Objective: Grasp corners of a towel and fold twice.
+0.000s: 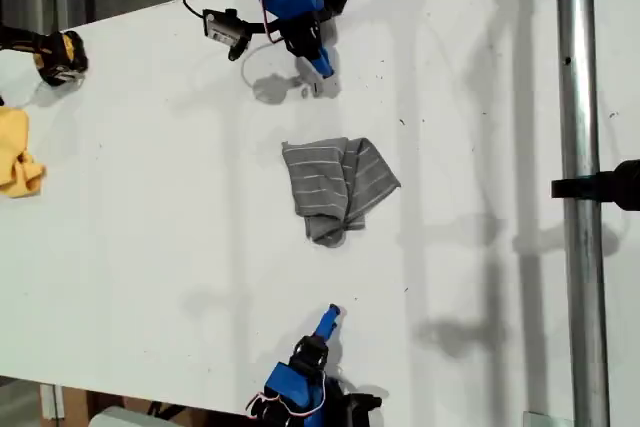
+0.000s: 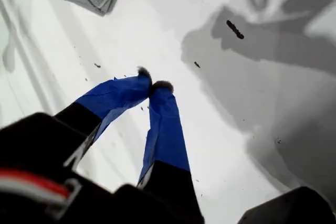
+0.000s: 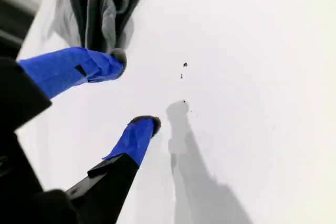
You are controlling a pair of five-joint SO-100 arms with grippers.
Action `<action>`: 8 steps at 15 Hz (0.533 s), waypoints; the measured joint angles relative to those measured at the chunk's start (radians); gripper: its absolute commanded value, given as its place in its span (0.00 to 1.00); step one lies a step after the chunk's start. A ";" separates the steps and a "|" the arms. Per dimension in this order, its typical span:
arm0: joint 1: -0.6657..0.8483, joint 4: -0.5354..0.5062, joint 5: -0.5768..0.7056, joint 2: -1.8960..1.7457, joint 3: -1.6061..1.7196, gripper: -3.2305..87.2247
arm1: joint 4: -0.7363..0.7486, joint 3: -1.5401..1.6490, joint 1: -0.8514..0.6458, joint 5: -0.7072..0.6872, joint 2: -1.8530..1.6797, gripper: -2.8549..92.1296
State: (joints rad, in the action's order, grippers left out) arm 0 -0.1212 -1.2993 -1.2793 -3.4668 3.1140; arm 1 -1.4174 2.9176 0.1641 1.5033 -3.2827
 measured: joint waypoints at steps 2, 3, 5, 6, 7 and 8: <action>-0.005 -0.002 0.250 0.000 0.000 0.22 | 0.000 0.000 0.020 -0.003 0.000 0.06; -0.003 -0.002 0.258 0.000 0.000 0.22 | 0.000 0.000 0.015 -0.003 0.000 0.06; -0.003 -0.002 0.268 0.000 0.000 0.22 | 0.000 0.000 0.012 -0.003 0.000 0.06; -0.003 -0.002 0.268 0.000 0.000 0.22 | 0.000 0.000 0.012 -0.003 0.000 0.06; -0.003 -0.002 0.268 0.000 0.000 0.21 | 0.000 0.000 0.012 -0.003 0.000 0.06; -0.003 -0.002 0.268 0.000 0.000 0.20 | 0.000 0.000 0.012 -0.003 0.000 0.06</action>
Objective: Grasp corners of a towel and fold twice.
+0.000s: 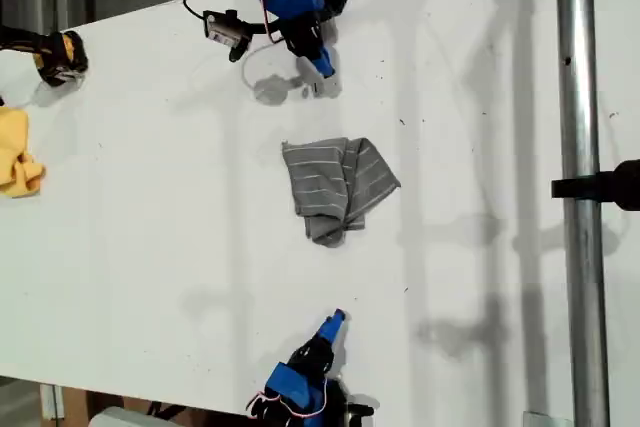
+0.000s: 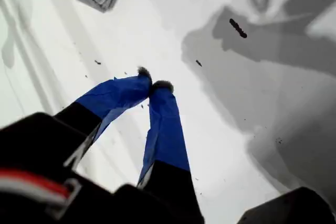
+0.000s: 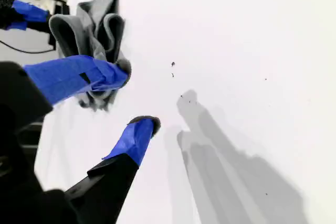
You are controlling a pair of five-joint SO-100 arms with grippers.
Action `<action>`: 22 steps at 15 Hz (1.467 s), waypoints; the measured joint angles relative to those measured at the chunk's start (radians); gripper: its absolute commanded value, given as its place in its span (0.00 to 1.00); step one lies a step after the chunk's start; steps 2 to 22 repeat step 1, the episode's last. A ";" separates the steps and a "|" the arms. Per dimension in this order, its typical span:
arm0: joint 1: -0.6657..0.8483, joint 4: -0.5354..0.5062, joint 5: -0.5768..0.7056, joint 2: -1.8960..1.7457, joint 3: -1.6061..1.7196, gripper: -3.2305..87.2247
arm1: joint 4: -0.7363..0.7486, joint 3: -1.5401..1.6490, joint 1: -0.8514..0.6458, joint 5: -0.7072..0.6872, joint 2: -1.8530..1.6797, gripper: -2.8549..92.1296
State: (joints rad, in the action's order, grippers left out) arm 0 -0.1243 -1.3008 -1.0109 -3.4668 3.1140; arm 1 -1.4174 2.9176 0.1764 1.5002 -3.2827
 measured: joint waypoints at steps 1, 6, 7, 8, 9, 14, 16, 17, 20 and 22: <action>0.000 0.000 0.000 0.000 0.000 0.19 | 0.000 0.000 0.000 0.000 0.000 0.06; 0.000 0.000 0.000 0.000 0.000 0.19 | 0.000 0.000 0.000 0.000 0.000 0.06; 0.000 0.000 0.000 0.000 0.000 0.19 | 0.000 0.000 0.000 0.000 0.000 0.06; 0.000 0.000 0.000 0.000 0.000 0.19 | 0.000 0.000 0.000 0.000 0.000 0.06; 0.000 0.000 0.000 0.000 0.000 0.19 | 0.000 0.000 0.000 0.000 0.000 0.06; 0.000 0.000 0.000 0.000 0.000 0.19 | 0.000 0.000 0.000 0.000 0.000 0.06; 0.000 0.000 0.000 0.000 0.000 0.19 | 0.000 0.000 0.000 0.000 0.000 0.06; 0.000 0.000 0.000 0.000 0.000 0.19 | 0.000 0.000 0.000 0.000 0.000 0.06; 0.000 0.000 0.000 0.000 0.000 0.19 | 0.000 0.000 0.000 0.000 0.000 0.06; 0.000 0.000 0.000 0.000 0.000 0.19 | 0.000 0.000 0.000 0.000 0.000 0.06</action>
